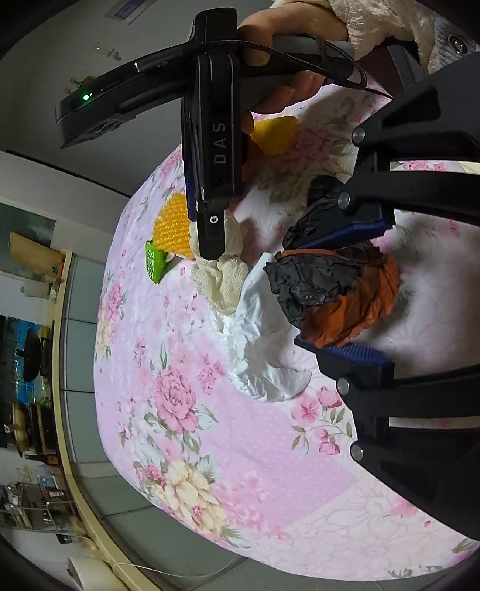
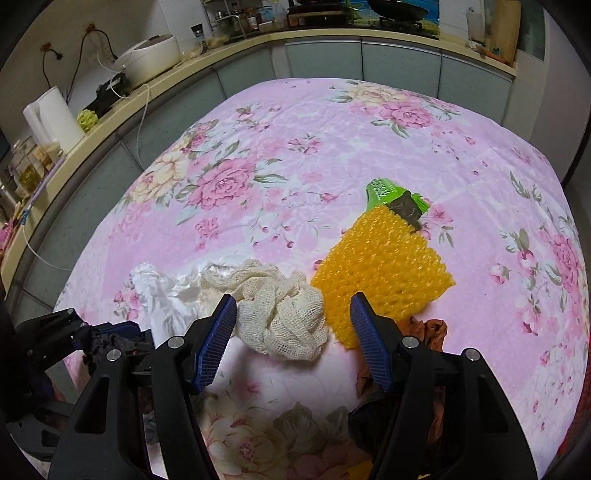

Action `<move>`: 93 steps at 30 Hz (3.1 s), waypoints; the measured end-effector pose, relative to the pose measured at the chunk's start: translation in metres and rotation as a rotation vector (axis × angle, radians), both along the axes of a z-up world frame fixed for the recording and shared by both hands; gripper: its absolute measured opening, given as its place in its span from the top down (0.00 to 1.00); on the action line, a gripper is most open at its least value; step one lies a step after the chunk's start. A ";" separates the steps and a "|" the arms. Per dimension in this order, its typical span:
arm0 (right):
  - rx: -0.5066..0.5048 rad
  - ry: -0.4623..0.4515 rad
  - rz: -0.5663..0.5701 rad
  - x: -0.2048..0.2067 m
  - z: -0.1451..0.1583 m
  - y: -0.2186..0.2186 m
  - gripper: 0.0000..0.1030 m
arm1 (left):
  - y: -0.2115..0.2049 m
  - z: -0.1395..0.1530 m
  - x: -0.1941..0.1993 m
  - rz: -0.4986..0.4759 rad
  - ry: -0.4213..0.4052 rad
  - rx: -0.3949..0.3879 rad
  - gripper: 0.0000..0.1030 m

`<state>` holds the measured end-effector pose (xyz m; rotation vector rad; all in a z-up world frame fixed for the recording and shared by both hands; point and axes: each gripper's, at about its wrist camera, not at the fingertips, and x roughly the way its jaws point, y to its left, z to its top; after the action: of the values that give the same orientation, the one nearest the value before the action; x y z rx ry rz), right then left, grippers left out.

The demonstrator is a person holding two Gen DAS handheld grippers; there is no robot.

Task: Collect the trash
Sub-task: 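Grasp the black and orange plastic bags with the left gripper, then grasp the white mesh cloth with the right gripper while the left gripper holds the bags, then carry the bags and white cloth over the red basket with both grippers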

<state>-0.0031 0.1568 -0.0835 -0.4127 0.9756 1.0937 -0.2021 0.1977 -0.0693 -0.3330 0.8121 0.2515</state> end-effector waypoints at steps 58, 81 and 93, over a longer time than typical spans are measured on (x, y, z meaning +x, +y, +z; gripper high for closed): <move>0.320 -0.151 -0.158 0.039 0.112 -0.059 0.80 | 0.056 0.114 0.017 0.236 -0.233 0.133 0.67; 0.380 -0.272 -0.506 0.100 0.149 -0.180 0.80 | -0.024 0.155 0.165 -0.077 -0.287 0.161 0.67; 0.347 -0.302 -0.706 0.120 0.141 -0.246 0.80 | -0.101 0.145 0.242 -0.304 -0.247 0.148 0.67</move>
<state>0.1174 -0.0892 0.0570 0.0616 0.5701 0.5149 0.0398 0.0971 0.0757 -0.0955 0.5866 -0.0154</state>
